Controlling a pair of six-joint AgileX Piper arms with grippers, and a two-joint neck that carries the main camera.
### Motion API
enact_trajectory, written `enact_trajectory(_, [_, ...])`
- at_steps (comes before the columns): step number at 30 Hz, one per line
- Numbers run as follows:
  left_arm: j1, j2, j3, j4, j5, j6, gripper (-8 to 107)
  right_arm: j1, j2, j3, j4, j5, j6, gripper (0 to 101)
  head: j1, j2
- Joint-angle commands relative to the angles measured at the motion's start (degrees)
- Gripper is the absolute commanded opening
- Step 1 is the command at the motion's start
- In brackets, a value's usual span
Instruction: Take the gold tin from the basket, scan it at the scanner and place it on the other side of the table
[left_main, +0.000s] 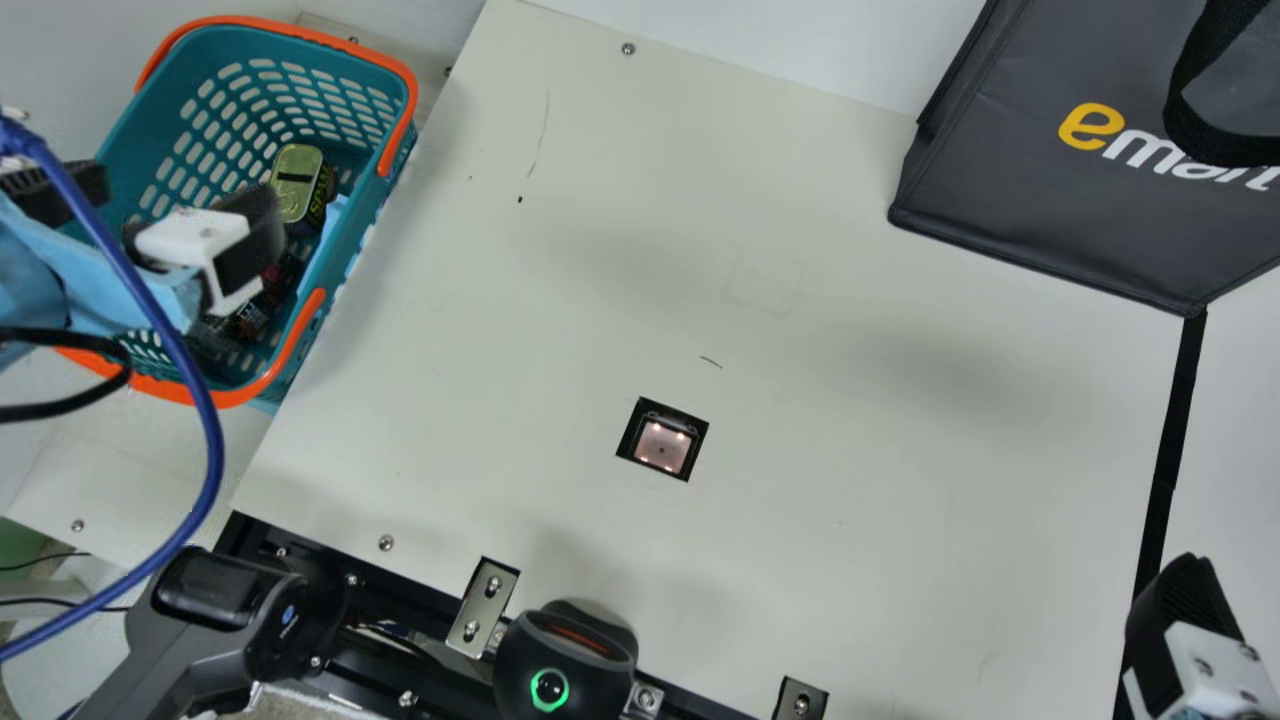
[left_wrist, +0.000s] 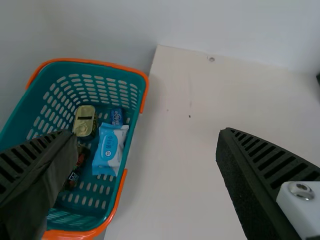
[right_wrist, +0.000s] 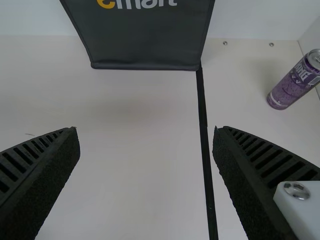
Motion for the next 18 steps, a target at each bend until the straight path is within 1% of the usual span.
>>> enact_trajectory(1, [2.97,0.20,0.28,0.19,-0.36,-1.23,90,0.00,0.00,0.00,0.00,0.00,0.00,95,-1.66,0.23])
enact_trajectory(6, [8.73,1.23,0.96,0.14,-1.63,-2.27,90,0.00,0.00,0.00,0.00,0.00,0.00,95,-1.66,0.23])
enact_trajectory(9, [12.39,2.24,1.23,-1.27,-2.48,-0.51,90,0.00,0.00,0.00,0.00,0.00,0.00,95,-1.66,0.23])
enact_trajectory(14, [17.72,4.95,1.01,-5.36,-3.72,6.64,90,0.00,0.00,0.00,0.00,0.00,0.00,95,-1.66,0.23])
enact_trajectory(18, [22.39,8.46,0.55,-9.98,-4.43,15.33,90,0.00,0.00,0.00,0.00,0.00,0.00,95,-1.66,0.23])
